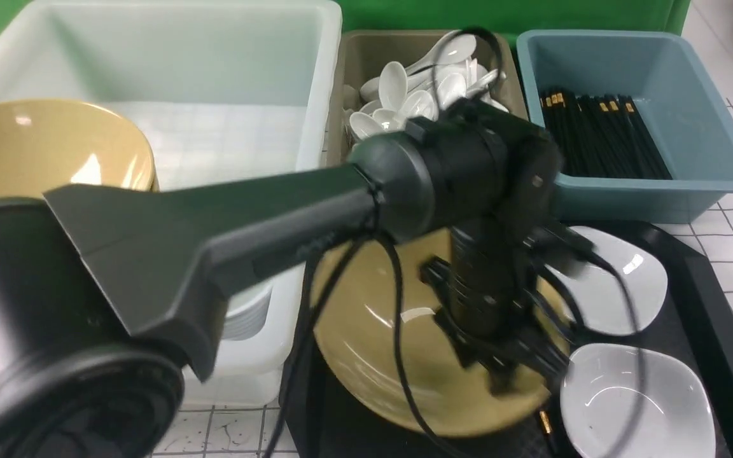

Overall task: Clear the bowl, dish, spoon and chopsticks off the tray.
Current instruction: Use the left arm to grab the yellow noodle bowl on the left

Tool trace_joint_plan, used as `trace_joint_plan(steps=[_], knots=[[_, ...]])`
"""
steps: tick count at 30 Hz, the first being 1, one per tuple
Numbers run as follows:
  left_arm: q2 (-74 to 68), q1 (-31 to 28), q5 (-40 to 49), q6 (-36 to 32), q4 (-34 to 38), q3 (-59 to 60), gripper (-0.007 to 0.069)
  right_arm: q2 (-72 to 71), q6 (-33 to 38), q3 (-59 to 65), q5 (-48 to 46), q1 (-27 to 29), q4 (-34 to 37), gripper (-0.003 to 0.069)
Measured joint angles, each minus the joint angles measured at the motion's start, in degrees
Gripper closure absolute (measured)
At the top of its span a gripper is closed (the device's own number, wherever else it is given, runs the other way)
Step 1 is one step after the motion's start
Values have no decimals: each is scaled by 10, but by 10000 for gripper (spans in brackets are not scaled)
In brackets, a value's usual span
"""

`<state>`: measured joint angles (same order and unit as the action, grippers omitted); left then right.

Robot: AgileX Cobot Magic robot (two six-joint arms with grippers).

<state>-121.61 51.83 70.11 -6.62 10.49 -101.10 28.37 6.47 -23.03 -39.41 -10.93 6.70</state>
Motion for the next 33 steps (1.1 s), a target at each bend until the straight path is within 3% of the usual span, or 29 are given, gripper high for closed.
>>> trace_joint_plan(steps=[4, 9, 13, 21, 26, 29, 33], knots=[[10, 20, 1, -23, 29, -2, 216, 0, 0, 0, -1, 0, 0, 610], [50, -3, 1, 37, -105, -21, 116, 0, 0, 0, -3, 0, 0, 610], [74, -42, 1, 58, -171, -28, 84, 0, 0, 0, -3, 0, 0, 610], [31, -100, 3, 40, -138, -30, 81, 0, -2, 0, -3, 0, 2, 604], [-3, -102, 3, -34, -85, -30, 148, 0, -2, 0, -3, 0, 7, 600], [-16, -102, 2, -72, -75, -30, 291, 0, -2, 0, -3, 0, 8, 597], [-9, -104, 2, -74, -74, -32, 473, 0, -2, 0, -3, 0, 8, 594]])
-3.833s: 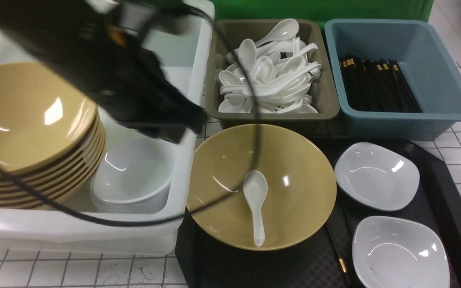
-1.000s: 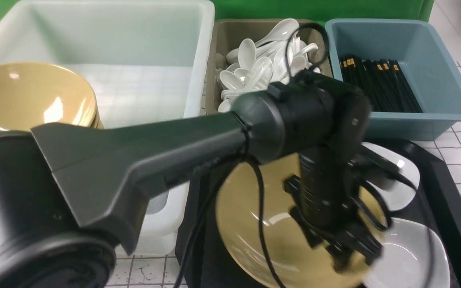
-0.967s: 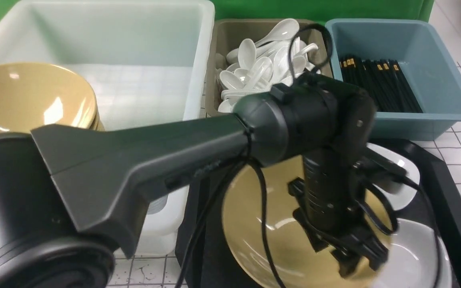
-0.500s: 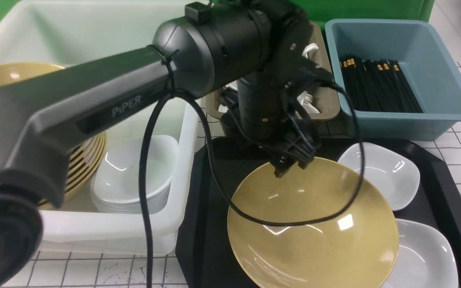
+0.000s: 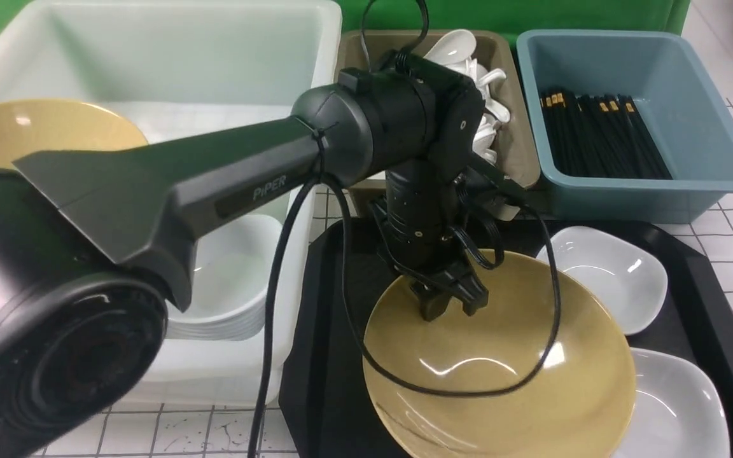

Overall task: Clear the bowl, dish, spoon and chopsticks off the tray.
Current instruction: Use the left arm to grab the yellow noodle bowl on the left, then use the left arm to put the noodle bowl into the large storage box on the left

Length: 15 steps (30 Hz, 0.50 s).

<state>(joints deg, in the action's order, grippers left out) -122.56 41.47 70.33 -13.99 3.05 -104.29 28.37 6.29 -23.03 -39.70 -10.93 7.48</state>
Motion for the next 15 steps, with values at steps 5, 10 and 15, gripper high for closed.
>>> trace_joint_plan(steps=[5, 10, 15], knots=[[46, 3, 9, 0, 1, -1, 580, 0, 0, 0, 0, 0, 1, 591], [142, -23, 11, -3, -38, -1, 615, 0, 0, 0, 0, 0, 1, 587], [257, -98, 1, 14, 0, 0, 616, 0, 0, 2, 1, 0, 1, 582]])
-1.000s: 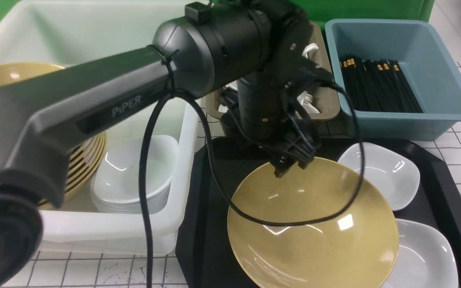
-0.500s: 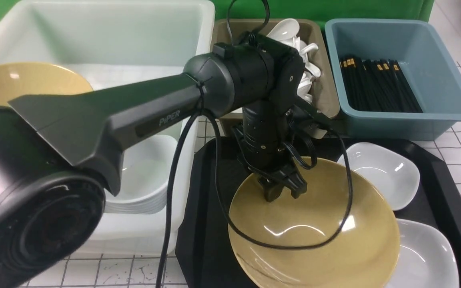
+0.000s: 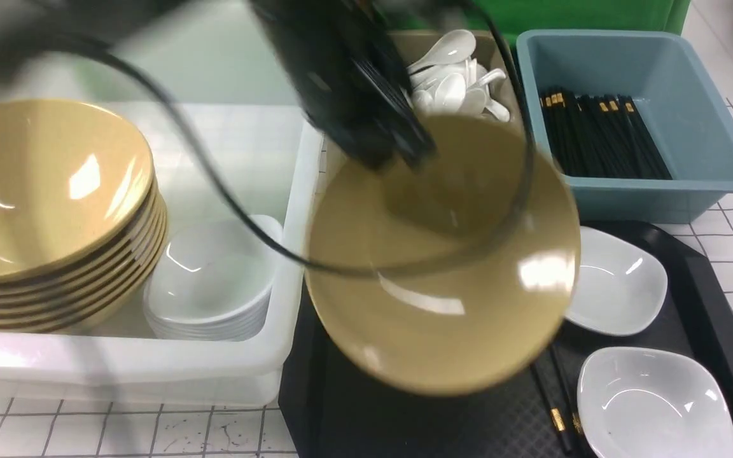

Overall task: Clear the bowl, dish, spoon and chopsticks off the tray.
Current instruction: Use the left arm to put the noodle bowl into the large storage box on the left

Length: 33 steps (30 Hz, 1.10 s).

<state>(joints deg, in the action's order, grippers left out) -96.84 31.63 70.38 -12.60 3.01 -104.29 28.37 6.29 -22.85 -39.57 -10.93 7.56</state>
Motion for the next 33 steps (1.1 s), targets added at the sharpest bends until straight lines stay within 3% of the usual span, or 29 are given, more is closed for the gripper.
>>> trace_joint_plan(steps=[5, 9, 13, 18, 24, 27, 29, 33], knots=[[94, -149, -14, 34, 23, 1, 619, 0, 0, 2, 7, 0, 0, 580], [164, -363, -5, 64, 35, 55, 619, 0, 0, 13, 16, 0, 2, 579], [191, -486, -18, 70, 68, 144, 619, 0, 0, 14, 16, 0, 8, 575], [202, -538, -78, 81, 82, 247, 617, 1, 1, 14, 19, 0, 11, 573], [202, -541, -189, 148, 4, 364, 565, 51, 22, 14, 18, 0, 20, 569], [202, -541, -213, 174, -23, 384, 482, 91, 30, 6, 6, 0, 28, 561], [203, -540, -230, 192, -30, 385, 356, 132, 18, -14, -14, 0, 34, 533], [209, -541, -221, 211, -53, 380, 178, 206, -30, -44, -23, 0, 40, 440]])
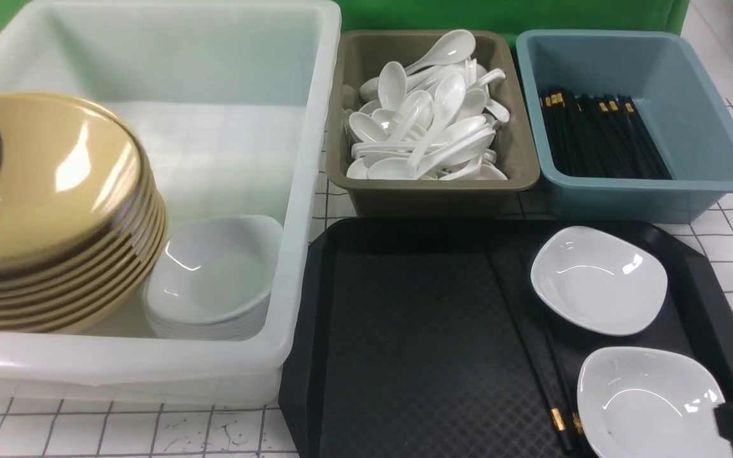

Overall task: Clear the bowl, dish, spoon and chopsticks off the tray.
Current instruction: Use the left arm to put the noodle bowl into the large storage box on the left, then use the right arm to grab the plate

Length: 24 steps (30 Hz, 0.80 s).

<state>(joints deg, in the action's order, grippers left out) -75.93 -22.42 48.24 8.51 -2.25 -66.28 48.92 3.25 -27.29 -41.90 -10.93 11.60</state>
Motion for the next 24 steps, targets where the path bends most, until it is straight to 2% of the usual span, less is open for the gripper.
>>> trace_joint_plan(steps=[1, 3, 4, 8, 11, 17, 18, 24], knots=[[5, -1, 9, 2, 3, -5, 131, 29, -9, -8, 1, 0, 2, 400], [15, -1, 17, 1, 11, -11, 98, 58, -18, -14, 4, 0, 3, 365], [32, 0, 19, -1, 16, -18, 79, 95, -28, -17, 8, 0, 4, 312], [111, 3, 11, -7, 30, -29, 74, 160, -36, -18, 12, 0, -6, 220], [170, 33, 1, -26, 48, -30, 96, 184, -37, -18, 13, 0, -20, 200], [263, 143, -11, -56, 57, -29, 156, 191, -38, -33, -10, 0, -27, 195], [284, 168, -26, -59, 57, -22, 171, 191, -44, -37, -22, 0, -33, 195], [357, 226, -81, -77, 45, 40, 220, 191, -99, -38, -50, 0, -83, 195]])
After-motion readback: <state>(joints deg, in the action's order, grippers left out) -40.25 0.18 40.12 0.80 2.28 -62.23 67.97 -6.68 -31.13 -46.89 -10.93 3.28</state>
